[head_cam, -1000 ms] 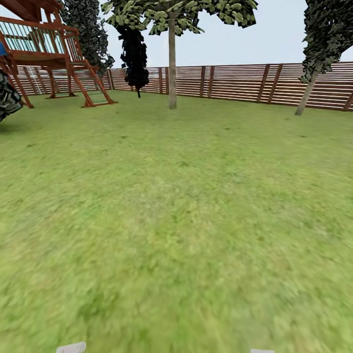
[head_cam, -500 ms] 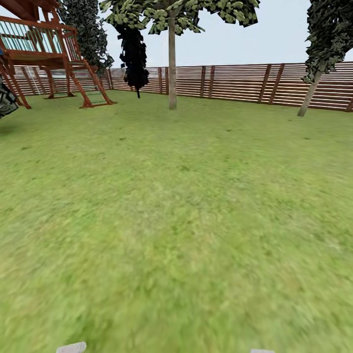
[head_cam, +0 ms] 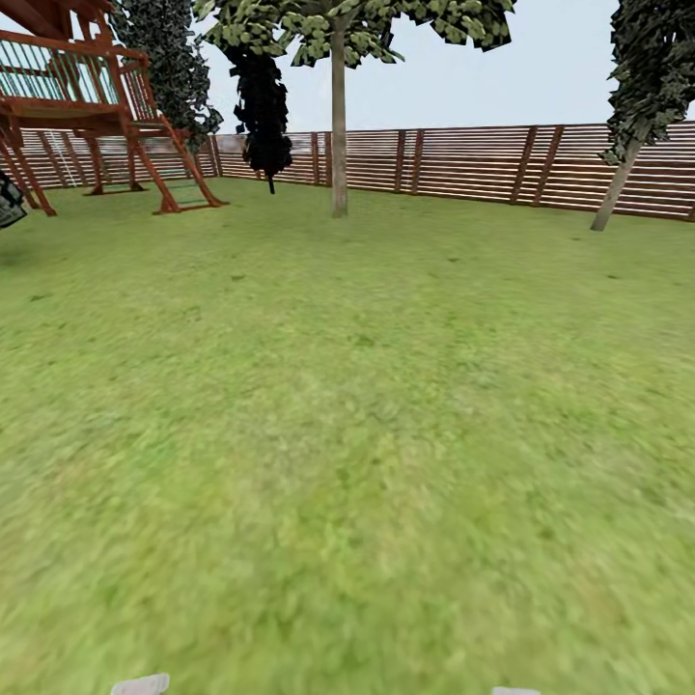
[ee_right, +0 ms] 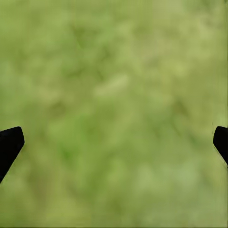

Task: In the garden, pick up the pesticide atomizer on the floor and spray pesticide onto both trees until each tree trunk is fully covered.

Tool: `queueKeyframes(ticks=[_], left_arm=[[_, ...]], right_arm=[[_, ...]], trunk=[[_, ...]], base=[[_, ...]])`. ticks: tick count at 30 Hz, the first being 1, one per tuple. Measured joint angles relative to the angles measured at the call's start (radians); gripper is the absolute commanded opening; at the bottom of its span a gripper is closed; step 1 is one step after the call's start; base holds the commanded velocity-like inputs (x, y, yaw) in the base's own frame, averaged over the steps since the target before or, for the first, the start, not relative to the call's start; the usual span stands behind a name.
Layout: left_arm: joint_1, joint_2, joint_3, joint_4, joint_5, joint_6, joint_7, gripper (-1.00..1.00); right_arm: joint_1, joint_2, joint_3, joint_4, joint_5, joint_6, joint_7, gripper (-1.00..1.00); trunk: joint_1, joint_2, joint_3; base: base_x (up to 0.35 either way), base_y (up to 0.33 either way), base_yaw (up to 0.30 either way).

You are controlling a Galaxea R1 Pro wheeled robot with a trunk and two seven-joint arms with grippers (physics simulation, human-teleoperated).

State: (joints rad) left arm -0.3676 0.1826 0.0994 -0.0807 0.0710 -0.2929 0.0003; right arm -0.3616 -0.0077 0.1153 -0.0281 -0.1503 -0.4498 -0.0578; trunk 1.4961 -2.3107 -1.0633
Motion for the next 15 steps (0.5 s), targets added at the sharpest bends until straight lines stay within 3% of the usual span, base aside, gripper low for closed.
queueKeyframes(ticks=[15], left_arm=[[0.000, 0.000, 0.000, 0.000, 0.000, 0.000, 0.000, -1.00]], right_arm=[[0.000, 0.000, 0.000, 0.000, 0.000, 0.000, 0.000, 1.00]], trunk=[[0.000, 0.000, 0.000]], base=[[0.337, 0.000, 0.000]])
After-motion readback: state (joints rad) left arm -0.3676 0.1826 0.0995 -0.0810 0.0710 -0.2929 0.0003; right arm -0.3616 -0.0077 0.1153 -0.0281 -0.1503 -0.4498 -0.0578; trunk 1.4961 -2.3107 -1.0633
